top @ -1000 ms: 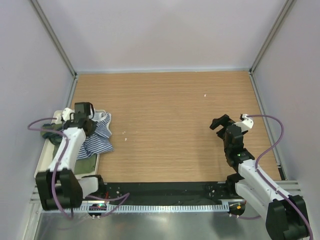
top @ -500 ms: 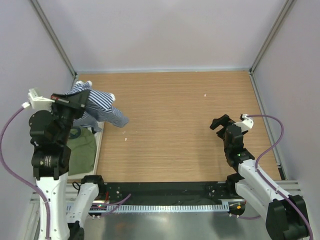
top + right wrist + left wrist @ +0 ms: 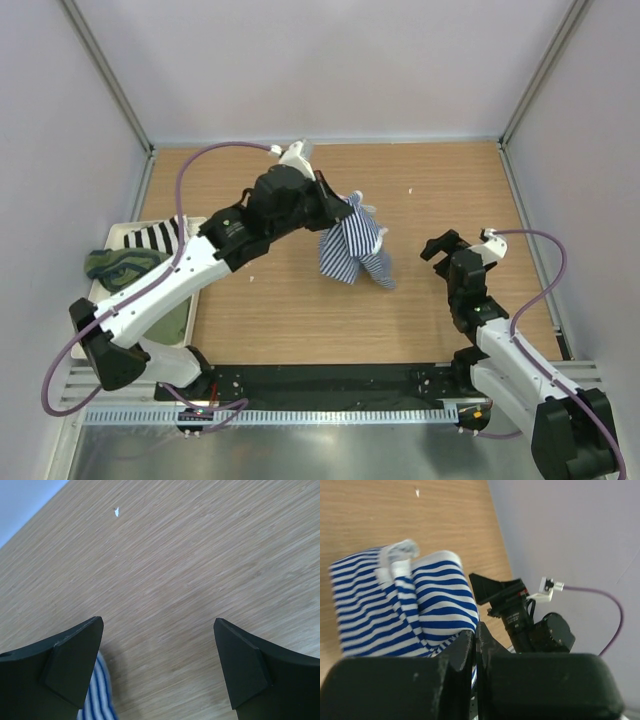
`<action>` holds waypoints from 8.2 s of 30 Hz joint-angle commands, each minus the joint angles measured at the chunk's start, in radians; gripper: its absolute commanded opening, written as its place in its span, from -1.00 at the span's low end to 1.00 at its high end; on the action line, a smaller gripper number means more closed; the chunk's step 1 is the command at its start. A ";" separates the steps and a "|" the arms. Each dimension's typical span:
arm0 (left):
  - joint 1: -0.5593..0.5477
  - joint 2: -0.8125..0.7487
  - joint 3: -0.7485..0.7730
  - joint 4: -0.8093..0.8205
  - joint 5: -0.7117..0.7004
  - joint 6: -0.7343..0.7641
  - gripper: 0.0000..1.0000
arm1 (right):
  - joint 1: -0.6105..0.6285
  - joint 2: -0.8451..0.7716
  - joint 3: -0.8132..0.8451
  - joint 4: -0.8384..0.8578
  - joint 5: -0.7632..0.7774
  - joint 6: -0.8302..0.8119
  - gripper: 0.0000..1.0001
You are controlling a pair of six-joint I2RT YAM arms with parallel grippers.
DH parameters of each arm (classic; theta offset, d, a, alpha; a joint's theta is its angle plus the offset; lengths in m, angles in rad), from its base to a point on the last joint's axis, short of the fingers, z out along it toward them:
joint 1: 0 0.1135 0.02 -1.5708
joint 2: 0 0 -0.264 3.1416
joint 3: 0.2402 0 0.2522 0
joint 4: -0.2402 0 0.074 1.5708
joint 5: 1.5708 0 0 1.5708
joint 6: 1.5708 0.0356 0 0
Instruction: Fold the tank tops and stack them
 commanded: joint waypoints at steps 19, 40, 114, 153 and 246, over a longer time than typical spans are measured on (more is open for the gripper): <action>0.193 -0.083 -0.430 -0.044 -0.290 0.104 0.99 | 0.018 0.074 0.025 0.195 -0.411 -0.113 0.46; 0.267 -0.056 -0.769 0.487 -0.051 0.353 0.99 | 0.202 0.487 0.370 -0.250 -0.391 0.050 0.23; 0.235 -0.010 -0.823 0.702 0.276 0.362 0.96 | 0.153 0.846 0.651 -0.132 0.069 -0.565 -0.23; -0.242 0.223 -0.424 0.591 -0.069 0.429 0.77 | 0.202 0.541 1.285 -0.949 0.015 -0.489 -0.97; 0.451 0.127 -0.396 -0.027 -0.194 0.249 0.73 | -0.132 0.740 0.723 -0.422 -0.212 -0.139 0.21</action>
